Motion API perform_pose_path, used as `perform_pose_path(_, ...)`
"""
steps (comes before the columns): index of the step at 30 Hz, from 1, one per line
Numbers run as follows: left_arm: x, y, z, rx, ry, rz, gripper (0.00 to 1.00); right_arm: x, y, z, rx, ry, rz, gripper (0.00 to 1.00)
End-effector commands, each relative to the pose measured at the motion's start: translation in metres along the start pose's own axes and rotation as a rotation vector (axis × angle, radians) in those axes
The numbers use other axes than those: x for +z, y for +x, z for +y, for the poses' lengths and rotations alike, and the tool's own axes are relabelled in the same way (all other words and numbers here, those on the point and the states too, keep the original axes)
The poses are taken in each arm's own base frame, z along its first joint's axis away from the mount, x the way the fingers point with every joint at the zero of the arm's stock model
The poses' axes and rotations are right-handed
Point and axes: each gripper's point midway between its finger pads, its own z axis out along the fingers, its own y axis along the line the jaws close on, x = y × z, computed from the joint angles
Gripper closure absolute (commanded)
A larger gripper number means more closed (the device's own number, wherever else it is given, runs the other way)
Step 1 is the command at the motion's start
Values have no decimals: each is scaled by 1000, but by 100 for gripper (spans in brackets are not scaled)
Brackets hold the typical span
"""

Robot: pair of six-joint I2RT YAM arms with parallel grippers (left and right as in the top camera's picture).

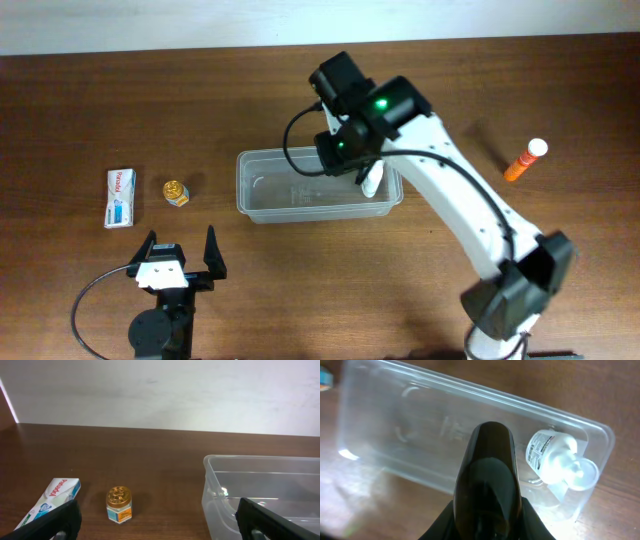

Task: Pack container
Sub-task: 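Carry dark brown bottle over the container, then lower brown bottle beside white bottle in container and release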

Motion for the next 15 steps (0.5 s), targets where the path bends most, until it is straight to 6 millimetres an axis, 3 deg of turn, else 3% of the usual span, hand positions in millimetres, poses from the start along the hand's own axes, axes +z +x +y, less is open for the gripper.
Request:
perform_pose_path(1,0,1,2,11,-10,0,1,16,-2,-8,37,71,13,78)
perform_pose_path(10,0,1,2,11,-10,0,1,55,3,-15,78,128,95,79)
perform_pose_path(15,0,1,2,11,-10,0,1,63,3,-24,101,183,98,79)
